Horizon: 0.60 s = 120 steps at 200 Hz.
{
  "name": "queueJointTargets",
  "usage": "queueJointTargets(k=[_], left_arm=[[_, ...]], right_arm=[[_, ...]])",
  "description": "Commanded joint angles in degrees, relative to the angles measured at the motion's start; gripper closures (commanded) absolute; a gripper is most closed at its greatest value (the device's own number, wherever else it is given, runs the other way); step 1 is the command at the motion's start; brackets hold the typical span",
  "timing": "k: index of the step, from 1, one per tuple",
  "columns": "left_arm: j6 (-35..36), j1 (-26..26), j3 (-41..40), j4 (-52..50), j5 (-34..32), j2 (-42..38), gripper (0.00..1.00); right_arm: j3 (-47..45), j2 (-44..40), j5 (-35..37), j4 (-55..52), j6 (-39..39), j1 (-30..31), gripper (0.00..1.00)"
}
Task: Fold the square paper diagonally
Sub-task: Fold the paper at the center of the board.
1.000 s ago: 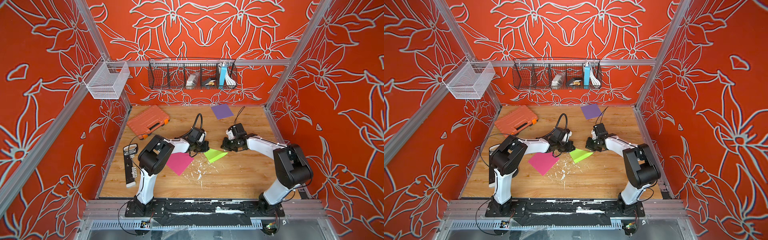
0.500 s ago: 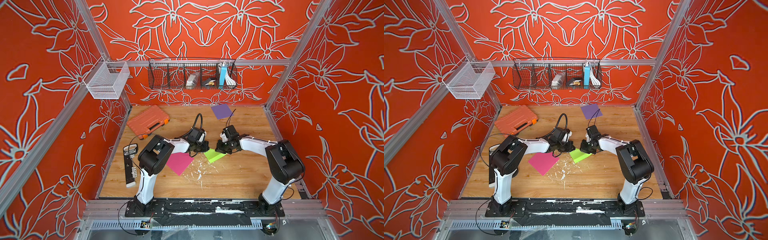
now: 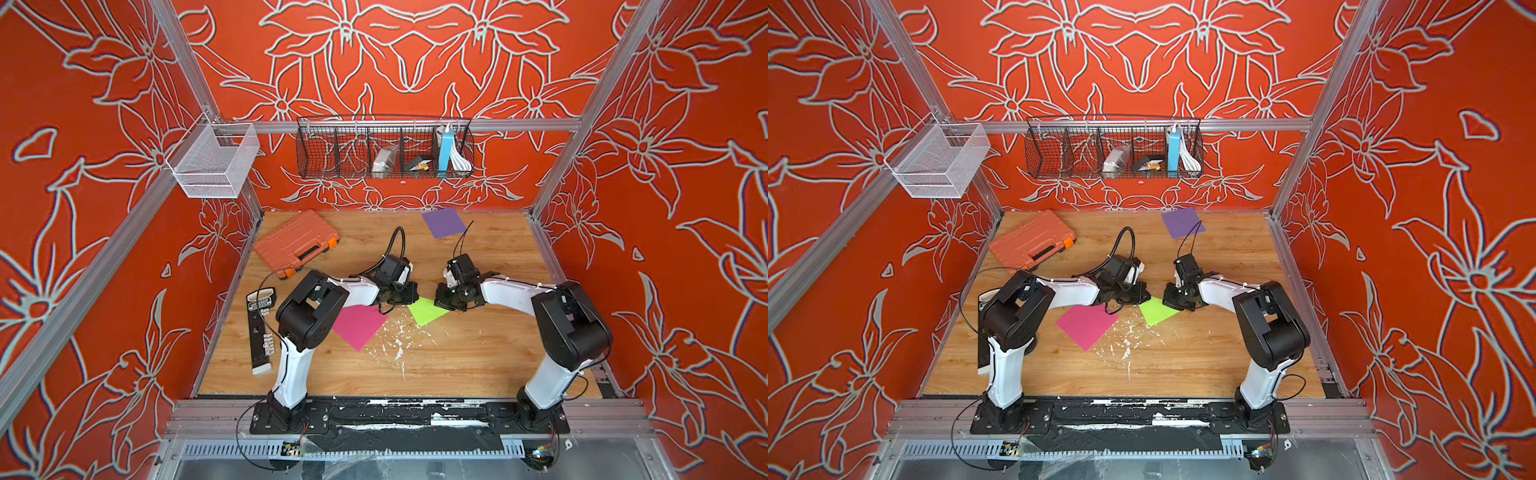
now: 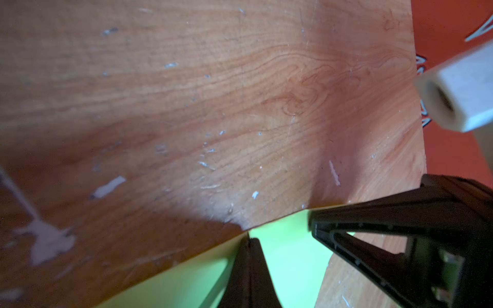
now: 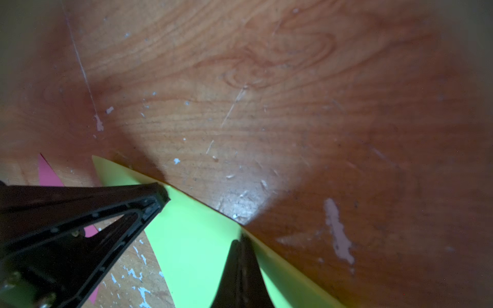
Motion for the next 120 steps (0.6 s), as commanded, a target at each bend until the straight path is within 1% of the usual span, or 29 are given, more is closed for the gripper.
queueJointTargets(k=[1,47,90,120], left_arm=[[1.1,-0.1,-1.7,-3.8,-2.5,0.9,0.95],[1.5,-0.1,-1.5,-4.2,-2.9,1.0,0.95],[1.8,-0.1,-1.4,-4.6,-3.2,0.8,0.95],[1.9,-0.1,-1.4,-4.7,-3.2,0.7,0.95]], right_arm=[[-3.5,0.9,4.0,-4.5,-1.4,-1.3,1.0],[-4.7,-0.1,4.0,-5.5,-4.2,-4.6,1.0],[-6.5,-0.7,4.2,-6.3,-6.2,-5.6,1.0],[-8.1,-3.0,5.7,-7.6,-7.0,-6.5,1.0]])
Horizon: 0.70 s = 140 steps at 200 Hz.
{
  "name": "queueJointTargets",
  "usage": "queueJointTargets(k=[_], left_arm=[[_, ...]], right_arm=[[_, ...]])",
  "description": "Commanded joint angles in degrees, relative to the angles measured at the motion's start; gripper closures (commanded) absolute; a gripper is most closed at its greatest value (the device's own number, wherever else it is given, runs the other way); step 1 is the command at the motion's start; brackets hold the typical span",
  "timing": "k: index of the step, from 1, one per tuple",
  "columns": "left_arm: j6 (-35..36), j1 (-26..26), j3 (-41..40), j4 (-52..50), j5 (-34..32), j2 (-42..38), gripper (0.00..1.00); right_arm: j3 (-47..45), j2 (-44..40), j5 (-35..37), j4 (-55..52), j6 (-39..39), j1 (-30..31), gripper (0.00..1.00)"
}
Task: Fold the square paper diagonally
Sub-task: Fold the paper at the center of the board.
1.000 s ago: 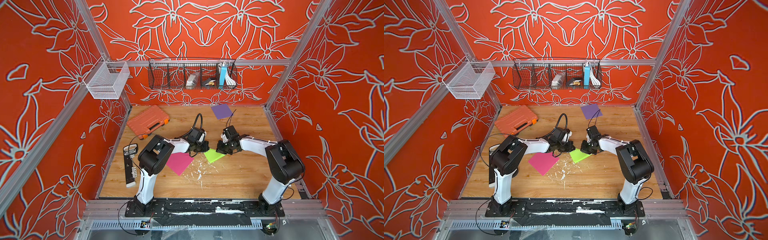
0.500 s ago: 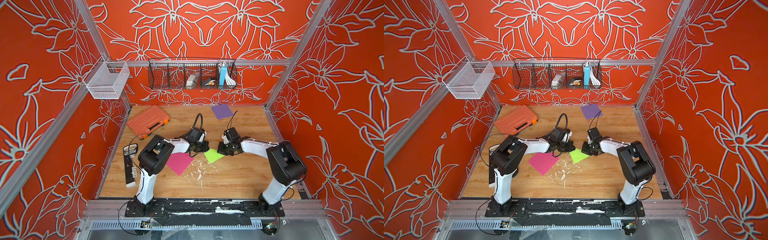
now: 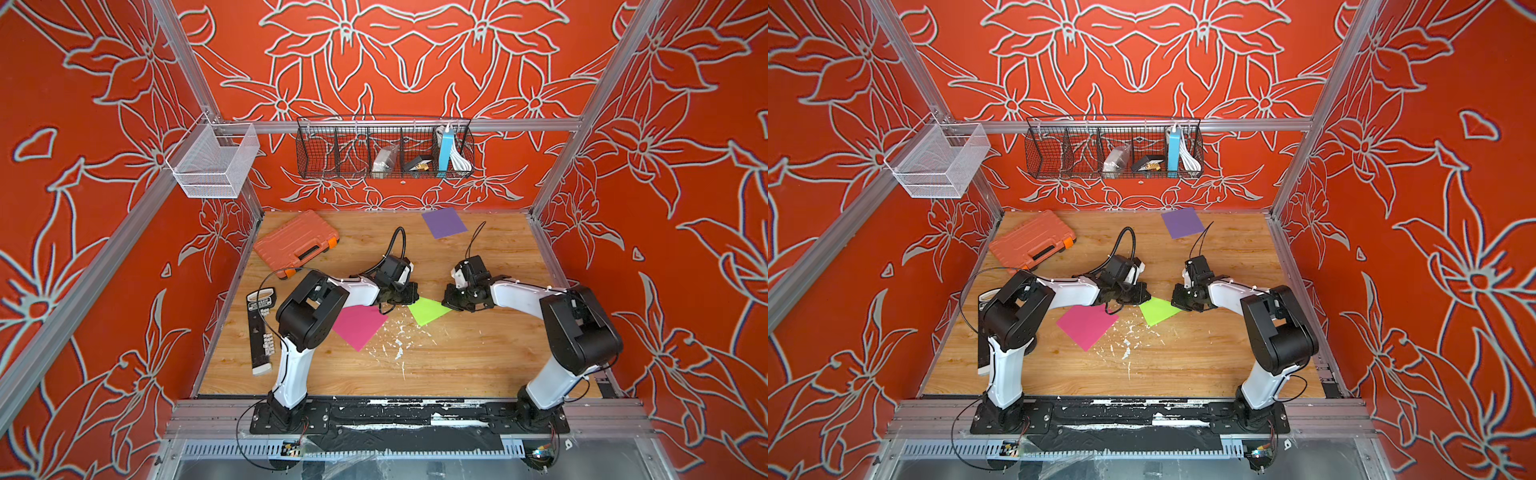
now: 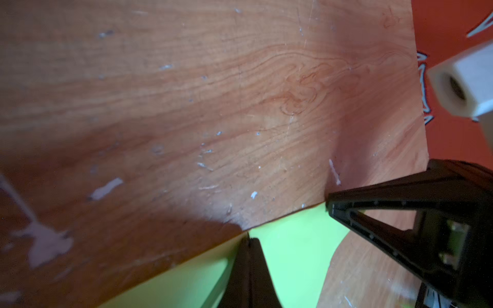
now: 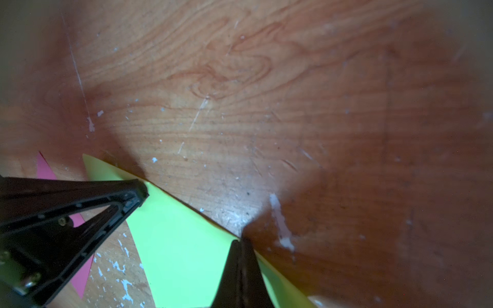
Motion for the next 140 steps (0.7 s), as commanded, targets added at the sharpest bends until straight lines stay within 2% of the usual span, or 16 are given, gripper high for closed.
queueJointTargets(k=[1,39,140], left_arm=[[1.2,0.1,-1.4,-4.7,-2.8,0.7,0.95],[1.6,0.1,-1.4,-4.9,-3.2,0.5,0.95],[2.6,0.1,-2.2,-5.3,-4.2,-1.1,0.95]], right_arm=[[-4.0,0.0,7.2,-8.8,-2.0,-1.8,1.0],[-4.8,-1.0,6.5,-9.6,-3.4,-4.3,1.0],[-5.5,-3.2,6.4,-10.2,-2.3,-6.4,1.0]])
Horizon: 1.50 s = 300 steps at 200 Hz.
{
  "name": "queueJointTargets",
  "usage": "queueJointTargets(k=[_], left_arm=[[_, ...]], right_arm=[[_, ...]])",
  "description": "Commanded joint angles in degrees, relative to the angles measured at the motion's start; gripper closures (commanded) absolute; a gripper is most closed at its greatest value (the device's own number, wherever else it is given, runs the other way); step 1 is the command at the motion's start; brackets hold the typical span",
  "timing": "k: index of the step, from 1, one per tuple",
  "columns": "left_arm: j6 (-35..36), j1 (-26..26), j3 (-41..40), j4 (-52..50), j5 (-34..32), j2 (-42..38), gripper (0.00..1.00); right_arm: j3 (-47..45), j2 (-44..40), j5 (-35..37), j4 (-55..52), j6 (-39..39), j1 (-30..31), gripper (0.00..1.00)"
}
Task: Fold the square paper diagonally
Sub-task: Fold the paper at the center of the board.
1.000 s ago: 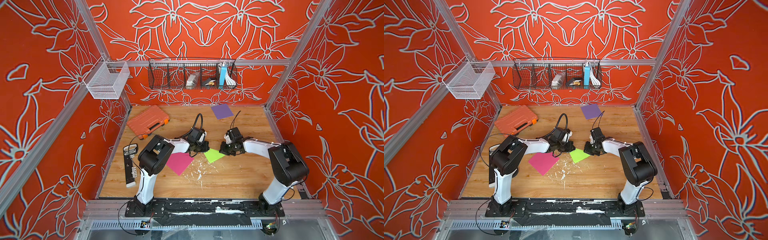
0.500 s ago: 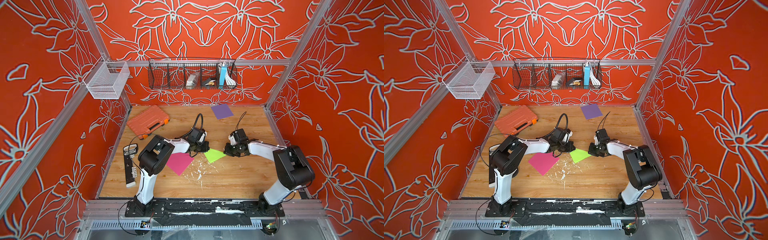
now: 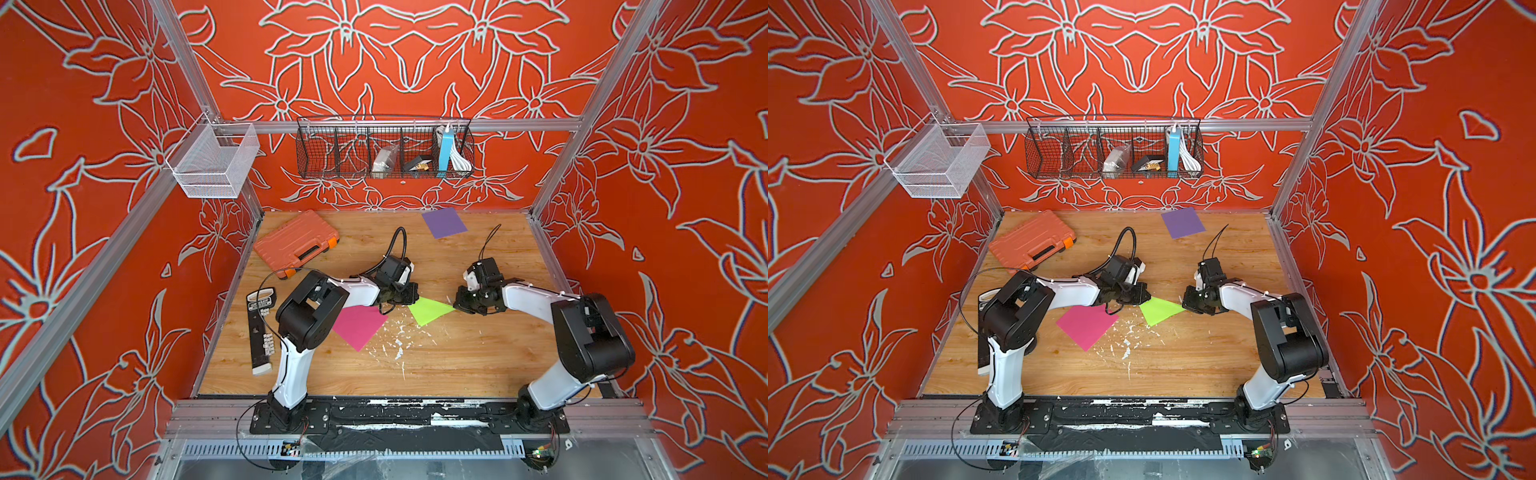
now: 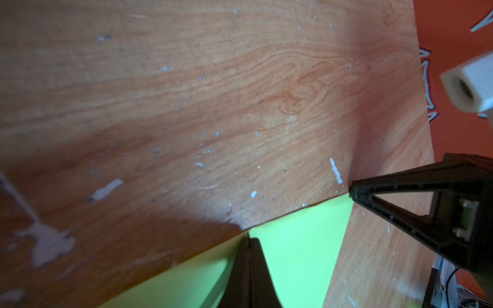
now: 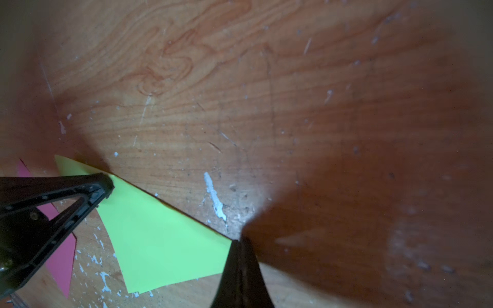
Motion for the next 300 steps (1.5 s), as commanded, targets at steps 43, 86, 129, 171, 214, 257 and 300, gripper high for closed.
queueJointTargets(k=[43,86,129,171,214,257,300], left_arm=[[1.7,0.1,-2.2,-4.2,-1.9,-1.1,0.95],[2.2,-0.7,-2.1,-4.3,-2.0,-1.4,0.95],[2.1,-1.1,-1.0,-4.5,-2.1,-1.1,0.95],[0.8,-1.2,-0.2,-4.4,-2.4,-1.3,0.95],[-0.2,-1.7,1.8,-4.9,-2.0,-1.0,0.95],[-1.5,-2.0,4.0,-5.3,-1.9,-0.2,0.93],[-1.0,-2.1,5.3,-7.4,-3.0,1.5,0.97]], right_arm=[[-1.8,-8.5,-0.1,-6.0,0.2,-0.8,1.0],[3.6,-8.6,-5.1,-5.6,0.2,3.6,1.0],[9.2,1.4,-6.0,-1.8,2.6,9.1,1.0],[11.3,7.4,-3.6,0.1,5.1,10.3,1.0],[10.4,10.1,-1.2,-1.3,4.6,10.3,1.0],[8.8,11.4,0.8,-1.9,3.7,10.3,1.0],[8.5,11.0,1.2,-2.1,3.3,10.2,1.0]])
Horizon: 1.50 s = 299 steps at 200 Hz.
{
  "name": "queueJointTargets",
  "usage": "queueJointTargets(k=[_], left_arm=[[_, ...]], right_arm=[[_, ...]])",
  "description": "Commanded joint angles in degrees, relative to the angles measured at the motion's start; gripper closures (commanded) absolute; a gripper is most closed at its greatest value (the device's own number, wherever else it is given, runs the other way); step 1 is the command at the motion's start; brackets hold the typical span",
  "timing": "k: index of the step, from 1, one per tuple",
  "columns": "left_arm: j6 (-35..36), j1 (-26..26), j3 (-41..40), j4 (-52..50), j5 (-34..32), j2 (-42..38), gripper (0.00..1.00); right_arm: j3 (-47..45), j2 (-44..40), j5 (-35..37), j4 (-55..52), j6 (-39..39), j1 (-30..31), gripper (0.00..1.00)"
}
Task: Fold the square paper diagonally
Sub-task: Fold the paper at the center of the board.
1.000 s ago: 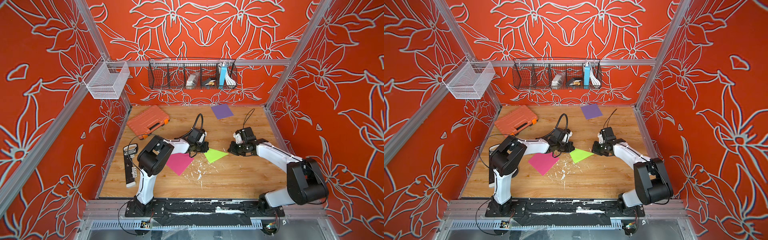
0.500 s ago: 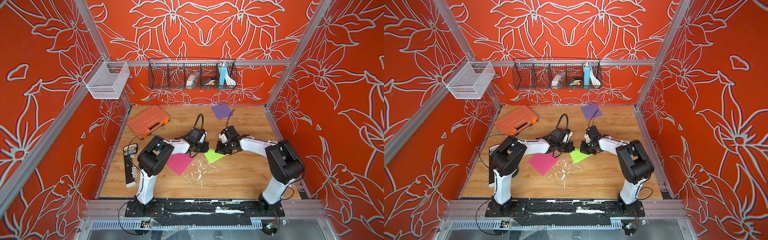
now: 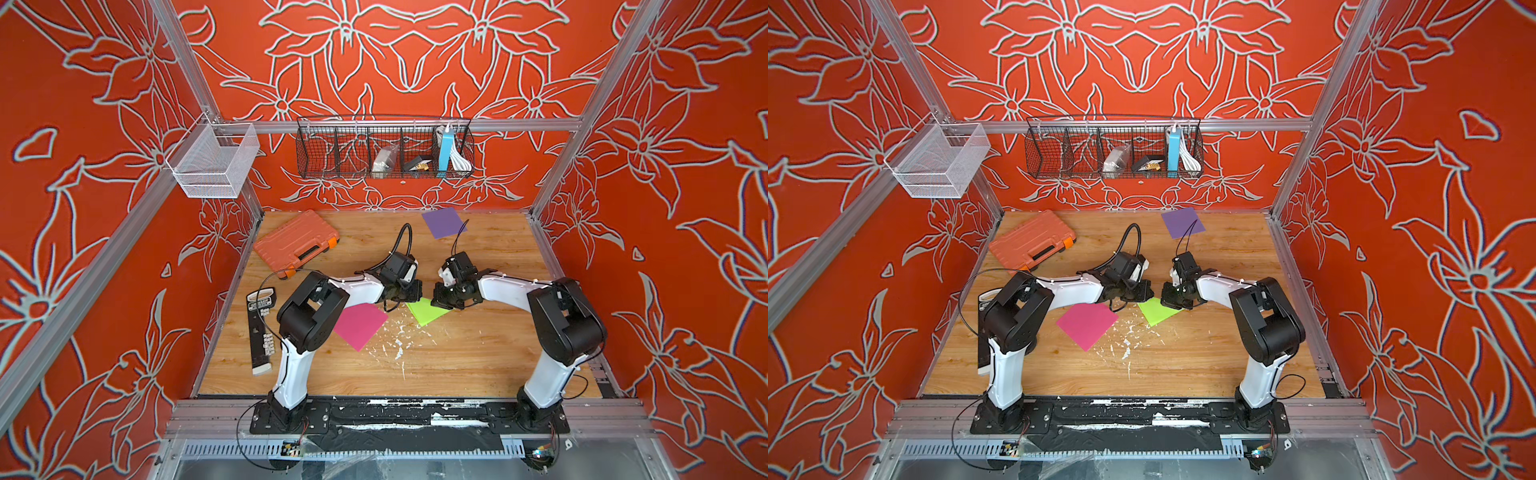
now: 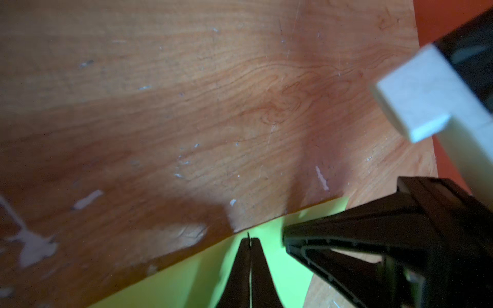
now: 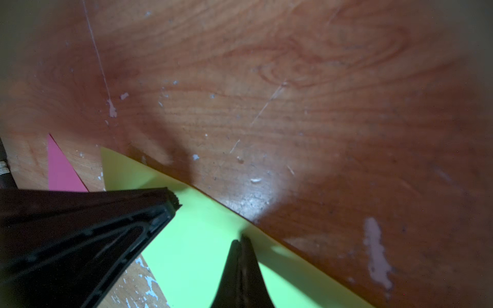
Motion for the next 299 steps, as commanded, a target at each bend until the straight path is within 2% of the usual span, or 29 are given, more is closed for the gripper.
queueJointTargets(k=[1,59,92,299], left_arm=[[-0.1,-0.2,0.5,-2.5,-1.2,1.5,0.97],[-0.3,-0.2,-1.5,-2.2,-1.5,1.5,1.0],[0.3,-0.1,-2.7,-3.2,-4.5,0.5,1.0],[1.7,9.2,-7.5,-2.1,-4.0,-1.0,1.0]], right_arm=[[-1.7,2.0,4.0,-1.6,-0.8,0.1,1.0],[-1.8,2.1,3.6,-1.2,-0.2,0.0,1.0],[-2.4,1.4,3.6,-0.9,0.3,0.0,1.0],[-3.4,1.2,3.6,-0.8,0.4,-0.3,1.0]])
